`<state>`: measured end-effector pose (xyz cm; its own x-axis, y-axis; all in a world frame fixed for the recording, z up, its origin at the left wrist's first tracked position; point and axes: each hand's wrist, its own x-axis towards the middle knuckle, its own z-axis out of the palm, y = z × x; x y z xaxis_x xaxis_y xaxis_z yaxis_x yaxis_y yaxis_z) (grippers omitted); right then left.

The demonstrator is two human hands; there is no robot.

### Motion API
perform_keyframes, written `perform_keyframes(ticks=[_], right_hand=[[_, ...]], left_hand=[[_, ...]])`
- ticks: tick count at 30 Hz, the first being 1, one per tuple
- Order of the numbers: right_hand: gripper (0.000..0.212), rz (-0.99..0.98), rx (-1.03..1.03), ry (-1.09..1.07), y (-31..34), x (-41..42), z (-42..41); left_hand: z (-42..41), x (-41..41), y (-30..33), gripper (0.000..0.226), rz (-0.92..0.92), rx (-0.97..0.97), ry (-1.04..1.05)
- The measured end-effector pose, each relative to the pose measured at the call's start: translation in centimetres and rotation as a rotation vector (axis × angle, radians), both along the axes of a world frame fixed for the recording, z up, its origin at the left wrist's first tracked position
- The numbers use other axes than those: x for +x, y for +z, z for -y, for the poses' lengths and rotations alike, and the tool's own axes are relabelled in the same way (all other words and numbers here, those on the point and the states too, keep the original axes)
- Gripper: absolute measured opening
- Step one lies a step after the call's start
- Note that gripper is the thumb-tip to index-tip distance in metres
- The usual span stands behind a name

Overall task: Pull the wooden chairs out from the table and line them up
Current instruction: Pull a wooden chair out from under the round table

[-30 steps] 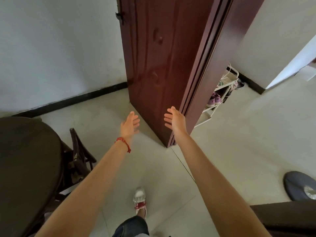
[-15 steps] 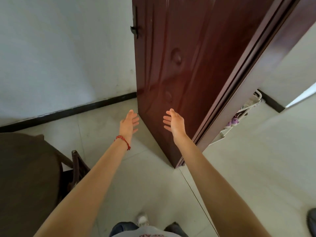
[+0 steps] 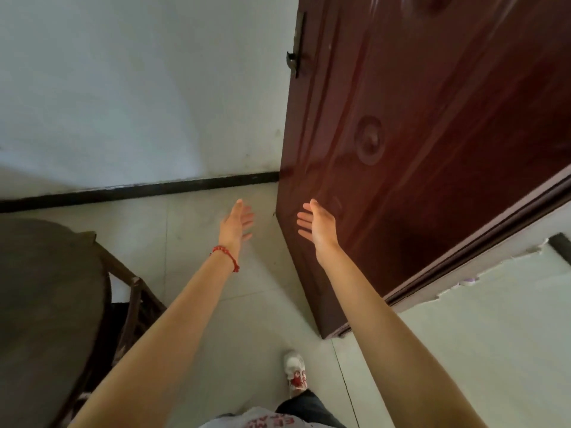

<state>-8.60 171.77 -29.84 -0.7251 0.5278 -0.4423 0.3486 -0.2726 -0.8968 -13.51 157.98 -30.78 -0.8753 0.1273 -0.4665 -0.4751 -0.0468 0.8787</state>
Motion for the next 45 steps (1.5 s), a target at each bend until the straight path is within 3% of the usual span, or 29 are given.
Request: perform_keyframes(ticks=[13,26,35,45], right_hand=[[0.04,0.038,0.017,0.364,-0.4,-12.6,0.3],[0.043,0.044,0.077,1.016,-3.9,-16.3,17.5],[0.046,0.059,0.127,1.217,-5.3,-17.2,29.8],[0.043,0.112,0.19,1.316,-6.8,-18.6,39.7]], left_hand=[[1.9,-6.0,-0.6,0.048,0.047,0.046,0.398],[16.1,-1.8,-2.8,0.05,0.131,0.001,0.968],[26.7,-1.4,-4.5,0.046,0.145,0.031,1.205],[36.1,-1.5,-7.2,0.048,0.227,0.069,1.265]])
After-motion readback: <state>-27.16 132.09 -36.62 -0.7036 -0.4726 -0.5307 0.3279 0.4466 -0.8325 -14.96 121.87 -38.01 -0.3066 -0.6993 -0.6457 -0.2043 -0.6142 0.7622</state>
